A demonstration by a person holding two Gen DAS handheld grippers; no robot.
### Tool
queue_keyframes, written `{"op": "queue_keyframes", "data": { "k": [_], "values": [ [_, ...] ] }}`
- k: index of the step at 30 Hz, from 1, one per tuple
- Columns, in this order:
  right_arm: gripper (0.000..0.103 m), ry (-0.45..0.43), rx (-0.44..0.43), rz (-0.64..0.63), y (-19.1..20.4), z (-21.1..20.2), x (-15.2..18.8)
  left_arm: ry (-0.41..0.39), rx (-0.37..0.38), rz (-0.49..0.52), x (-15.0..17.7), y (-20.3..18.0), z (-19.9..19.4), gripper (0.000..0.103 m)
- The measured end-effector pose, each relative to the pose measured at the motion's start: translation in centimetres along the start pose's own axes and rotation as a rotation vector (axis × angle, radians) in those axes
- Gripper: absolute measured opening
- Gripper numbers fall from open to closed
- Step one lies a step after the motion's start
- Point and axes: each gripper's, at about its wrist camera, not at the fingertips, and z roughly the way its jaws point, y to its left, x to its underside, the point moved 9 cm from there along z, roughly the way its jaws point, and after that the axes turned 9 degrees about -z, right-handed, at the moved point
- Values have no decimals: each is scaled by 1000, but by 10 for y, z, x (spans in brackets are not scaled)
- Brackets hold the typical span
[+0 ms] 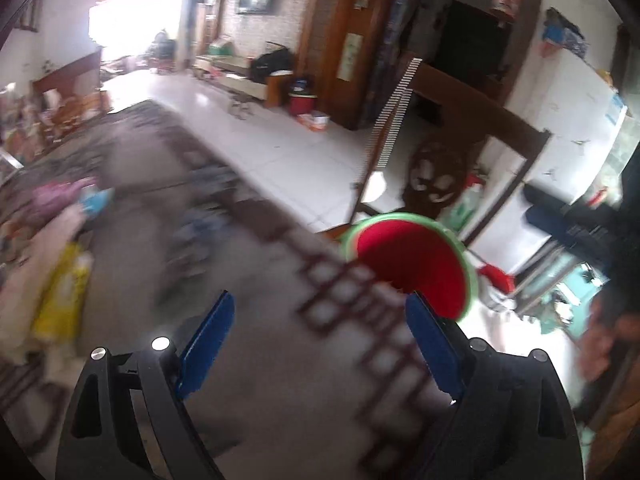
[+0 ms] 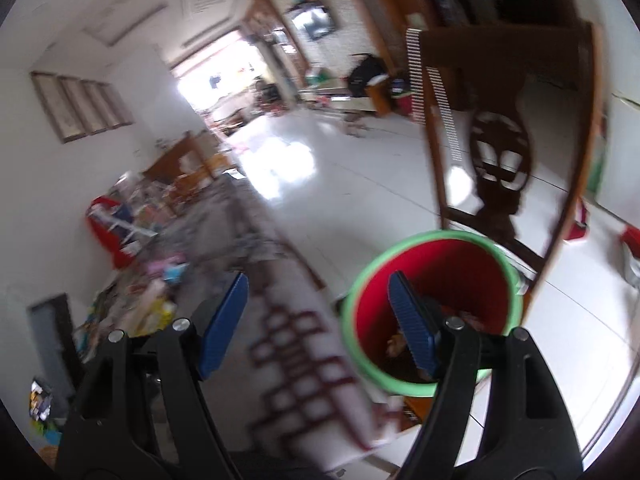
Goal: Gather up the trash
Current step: 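Carry the pack and blue paper to the red bucket and release both, then swing both open tools away from the bucket back toward the table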
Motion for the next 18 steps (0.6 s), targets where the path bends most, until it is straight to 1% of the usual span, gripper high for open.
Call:
{"op": "queue_keyframes", "data": {
  "k": [2,3,5,7,8,10,11,13,14,15,16,18],
  "values": [
    [72,4,-73,-24,35,2,-5,-14,-43,-20,1,25,-11,83],
    [75,9,-106,-33,49,3,-5,-23,-72,-37,1,43,-19,83],
    [77,21,-172,-62,83,8,-5,-37,-111,-66,0,67,-29,83],
    [78,48,-252,-85,122,17,2,-54,-155,-110,-3,99,-42,83],
    [78,74,-313,-91,146,25,11,-62,-170,-129,-4,112,-47,83],
    [78,105,-393,-116,178,40,28,-73,-197,-152,-8,133,-55,83],
    [78,125,-404,-154,192,50,41,-76,-216,-160,-10,145,-59,83],
    [76,189,-396,-213,210,62,59,-81,-248,-170,-15,166,-64,83],
    [76,189,-417,-239,217,63,62,-82,-265,-177,-18,177,-65,83],
    [76,182,-409,-256,217,62,63,-81,-276,-186,-20,186,-66,83],
    [76,185,-397,-266,217,64,64,-75,-290,-204,-23,199,-62,83],
    [76,209,-411,-229,213,68,66,-64,-318,-235,-28,219,-54,83]
  ]
}}
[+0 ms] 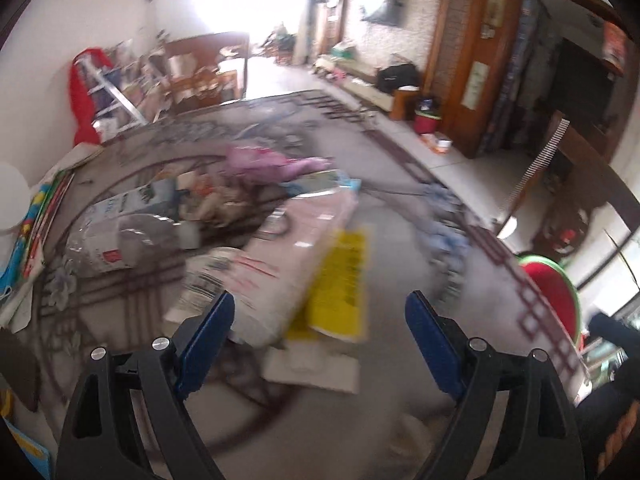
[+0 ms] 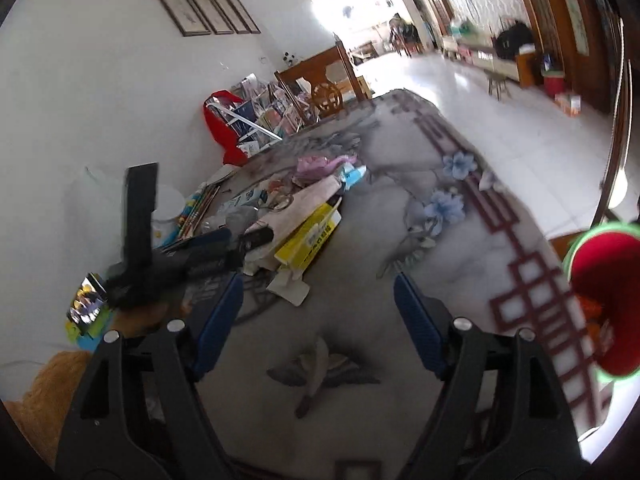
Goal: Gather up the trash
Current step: 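Swing both open tools away from the bucket back toward the table, then grasp the pink-white milk carton with the left tool while the right tool grasps the yellow wrapper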
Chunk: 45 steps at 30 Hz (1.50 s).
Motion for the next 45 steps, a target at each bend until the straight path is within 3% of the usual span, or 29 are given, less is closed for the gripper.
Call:
{"op": "queue_keyframes", "data": {
  "k": [4,10,13,15,18,20,22,30,35,39,45],
  "values": [
    [76,0,-54,85,-7,0,1,61,-10,-59,-15,17,31,83],
    [76,-1,-56,67,-3,1,2,161,-31,-6,-20,9,70,82],
    [76,-12,-53,66,-4,0,1,167,-51,-8,-22,9,79,82],
    [76,-4,-53,67,-4,2,3,183,-47,-35,-23,11,86,77],
    [76,1,-45,51,-2,4,3,200,-10,-76,-21,11,90,60],
    [76,1,-38,39,-1,4,4,181,-11,-83,-18,10,85,45],
    [76,6,-31,30,0,6,4,164,-16,-81,-15,10,78,43],
    [76,42,10,-20,5,14,8,71,63,-124,27,1,11,42],
    [76,90,36,-75,12,23,15,55,81,-242,81,16,-29,43],
    [76,178,30,-73,14,42,22,31,65,-354,116,38,-52,43],
    [76,258,57,-47,16,99,2,3,34,-330,116,50,-51,43]
  ]
}}
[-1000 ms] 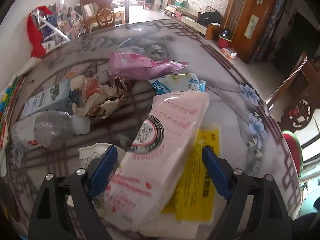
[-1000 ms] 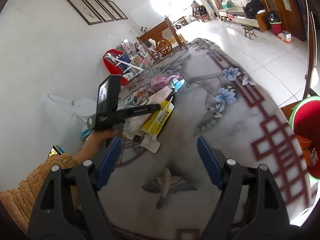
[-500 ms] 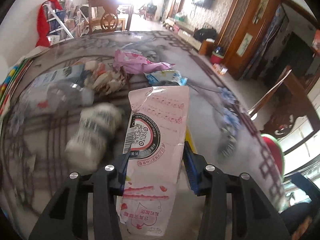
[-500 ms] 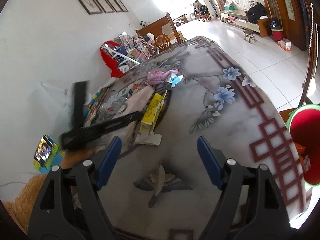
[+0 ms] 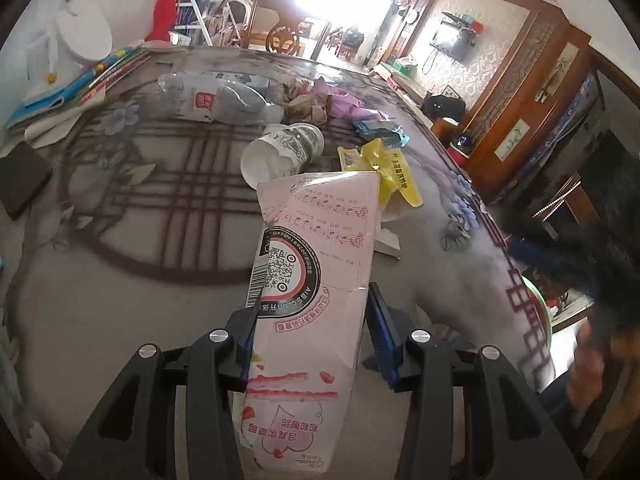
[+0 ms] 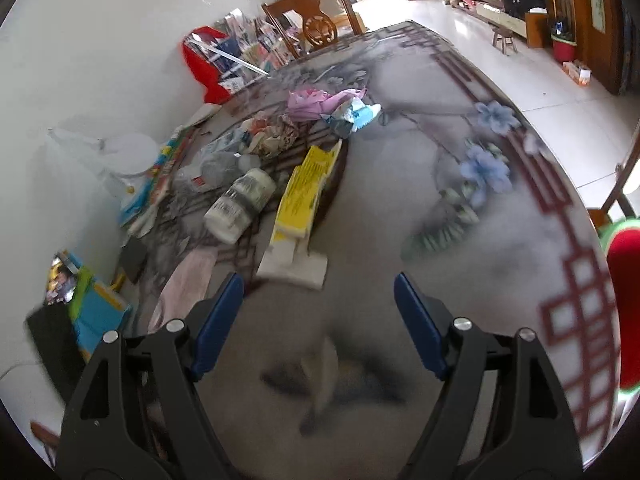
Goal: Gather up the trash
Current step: 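Grasp the pink-white milk carton with the left tool while the right tool grasps the yellow wrapper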
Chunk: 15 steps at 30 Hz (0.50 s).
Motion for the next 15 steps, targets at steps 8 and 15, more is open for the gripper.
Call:
{"op": "queue_keyframes", "data": {
  "k": [8,15],
  "values": [
    [76,86,70,-5,5,77,-40,1,-13,3,2,12,3,43],
    [76,144,77,55,3,113,-45,6,-8,0,3,12,7,43]
  ]
}}
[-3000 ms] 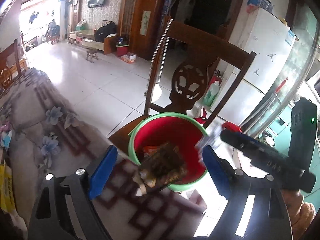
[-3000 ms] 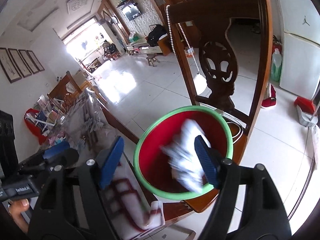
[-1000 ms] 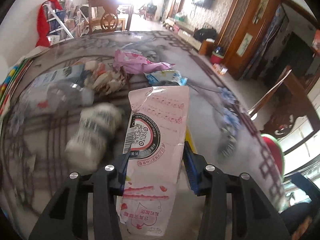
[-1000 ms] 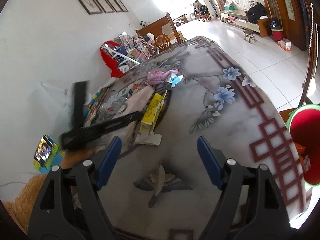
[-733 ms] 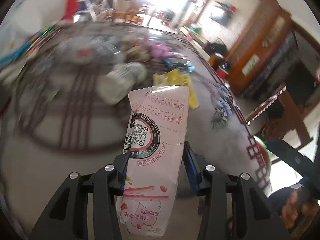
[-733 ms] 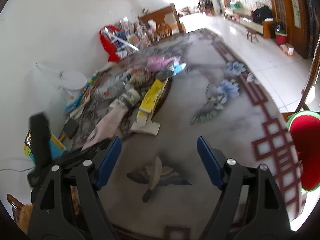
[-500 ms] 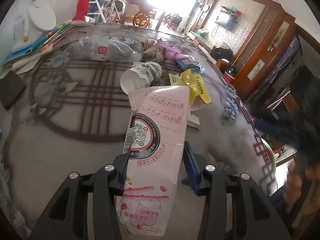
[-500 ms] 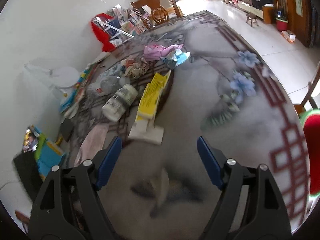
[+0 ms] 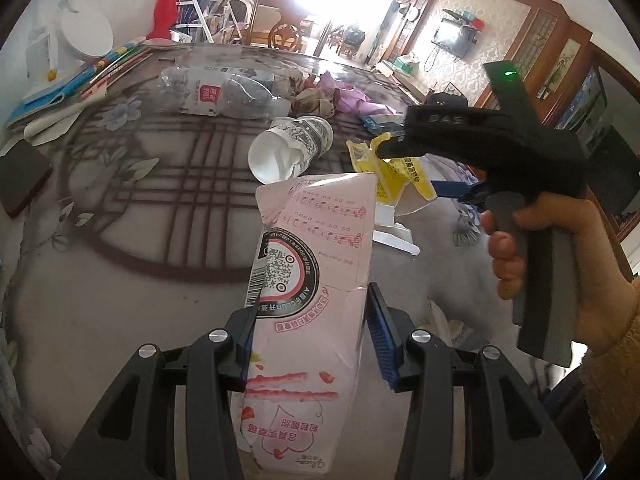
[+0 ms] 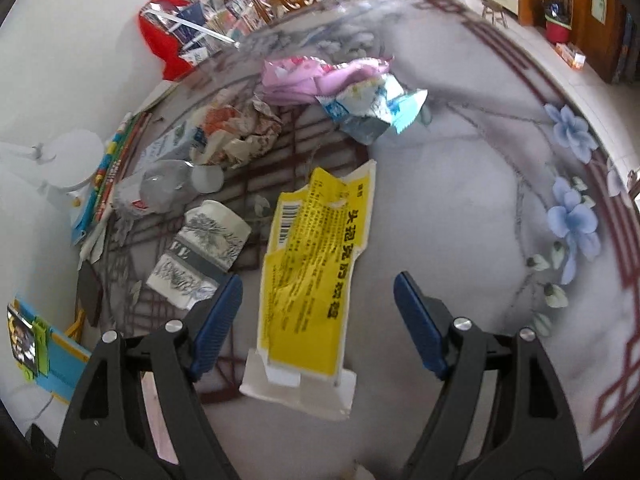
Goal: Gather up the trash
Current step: 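Grasp the pink-white milk carton with the left tool while the right tool grasps the yellow wrapper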
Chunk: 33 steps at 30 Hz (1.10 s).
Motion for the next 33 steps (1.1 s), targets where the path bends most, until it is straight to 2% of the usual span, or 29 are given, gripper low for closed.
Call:
{"op": "queue_keyframes", "data": {
  "k": [7,10,14,20,23,24,25,30,33],
  "values": [
    [77,-1,41,-22,-3,7,-2,14,4,-15,2,1,4,45],
    [77,9,52,-31,-4,11,-4,20,15,-34,2,2,7,50],
    [77,12,59,-52,1,16,-7,13,27,-46,0,1,7,63],
    [76,24,58,-86,9,23,-8,12,55,-52,0,-2,6,64],
    [63,30,63,-111,11,26,-6,14,62,-43,1,-5,7,64],
    [48,30,77,-141,13,27,-5,17,64,-41,1,-6,7,64],
    [38,31,66,-166,16,27,-5,22,67,-37,2,-7,9,64],
    [32,-26,78,-268,29,6,-5,37,55,-20,5,-8,16,62],
    [32,-67,86,-331,35,-15,2,36,44,-6,5,-9,17,54]
  ]
}}
